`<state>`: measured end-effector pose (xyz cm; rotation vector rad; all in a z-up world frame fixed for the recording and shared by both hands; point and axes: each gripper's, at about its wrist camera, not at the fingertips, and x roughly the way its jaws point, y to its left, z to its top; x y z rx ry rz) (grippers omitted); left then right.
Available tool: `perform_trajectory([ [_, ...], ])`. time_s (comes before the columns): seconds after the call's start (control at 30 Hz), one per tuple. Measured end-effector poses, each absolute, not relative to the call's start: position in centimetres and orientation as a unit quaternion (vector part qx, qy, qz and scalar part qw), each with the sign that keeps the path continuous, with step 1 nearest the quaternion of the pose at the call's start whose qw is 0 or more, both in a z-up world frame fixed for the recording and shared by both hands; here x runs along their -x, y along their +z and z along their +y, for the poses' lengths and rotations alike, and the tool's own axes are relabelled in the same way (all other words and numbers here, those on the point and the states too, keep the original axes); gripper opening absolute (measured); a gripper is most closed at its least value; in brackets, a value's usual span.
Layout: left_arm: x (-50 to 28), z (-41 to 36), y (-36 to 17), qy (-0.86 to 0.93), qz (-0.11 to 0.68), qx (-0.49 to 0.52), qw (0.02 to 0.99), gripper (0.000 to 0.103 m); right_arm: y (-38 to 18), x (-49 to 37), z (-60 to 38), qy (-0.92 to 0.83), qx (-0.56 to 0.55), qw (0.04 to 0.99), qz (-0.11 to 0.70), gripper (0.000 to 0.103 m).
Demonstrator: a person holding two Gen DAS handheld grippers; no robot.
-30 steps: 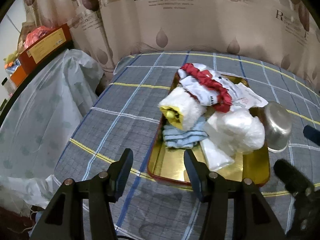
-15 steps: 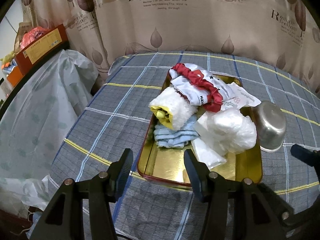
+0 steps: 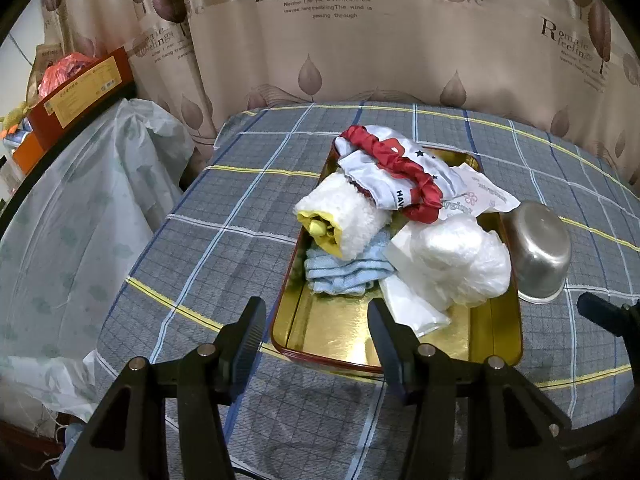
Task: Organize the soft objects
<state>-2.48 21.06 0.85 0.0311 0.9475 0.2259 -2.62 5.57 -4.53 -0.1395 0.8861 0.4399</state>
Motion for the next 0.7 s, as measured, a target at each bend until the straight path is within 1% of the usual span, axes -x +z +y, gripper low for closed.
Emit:
perform_trajectory([
  [0.7, 2.46, 20.90, 0.90, 0.107, 0.455, -0.013, 0.884, 0.054, -4.57, 3.03, 5.99, 0.209, 0.078, 0.878, 0.424, 0.102],
])
